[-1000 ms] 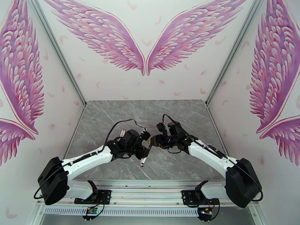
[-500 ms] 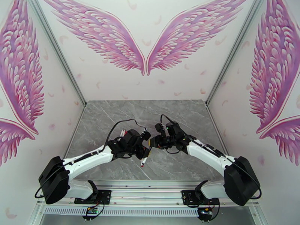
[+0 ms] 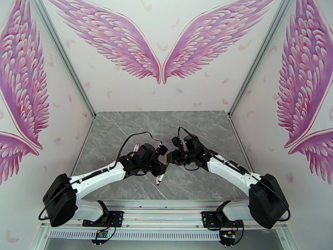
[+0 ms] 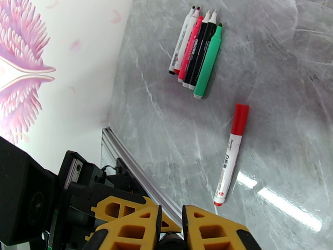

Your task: Open the pen caps

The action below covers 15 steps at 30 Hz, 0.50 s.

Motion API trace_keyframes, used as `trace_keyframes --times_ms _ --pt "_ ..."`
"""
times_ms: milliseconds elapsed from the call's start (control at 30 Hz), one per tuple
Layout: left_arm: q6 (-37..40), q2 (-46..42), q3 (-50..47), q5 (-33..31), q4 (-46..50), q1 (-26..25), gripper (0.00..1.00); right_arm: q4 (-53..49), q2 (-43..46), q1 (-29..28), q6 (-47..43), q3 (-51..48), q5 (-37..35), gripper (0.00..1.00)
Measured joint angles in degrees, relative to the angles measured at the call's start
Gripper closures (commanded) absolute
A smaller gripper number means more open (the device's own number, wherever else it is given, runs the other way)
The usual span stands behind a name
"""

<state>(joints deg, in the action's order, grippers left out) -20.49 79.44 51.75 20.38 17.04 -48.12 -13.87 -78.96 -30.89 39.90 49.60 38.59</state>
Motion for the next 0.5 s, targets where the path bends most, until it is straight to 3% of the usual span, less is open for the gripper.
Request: trace_keyframes --times_ms 300,500 --pt "-4.31 -3.13 -4.13 1.49 -3.08 0.63 0.43 0.70 1.92 -0.02 1.57 0.00 -0.87 0.85" --pt "-8.35 -6.05 -6.93 2.56 -6.27 1.33 0.43 4.02 3.06 -0.02 4.74 0.00 -0.59 0.85"
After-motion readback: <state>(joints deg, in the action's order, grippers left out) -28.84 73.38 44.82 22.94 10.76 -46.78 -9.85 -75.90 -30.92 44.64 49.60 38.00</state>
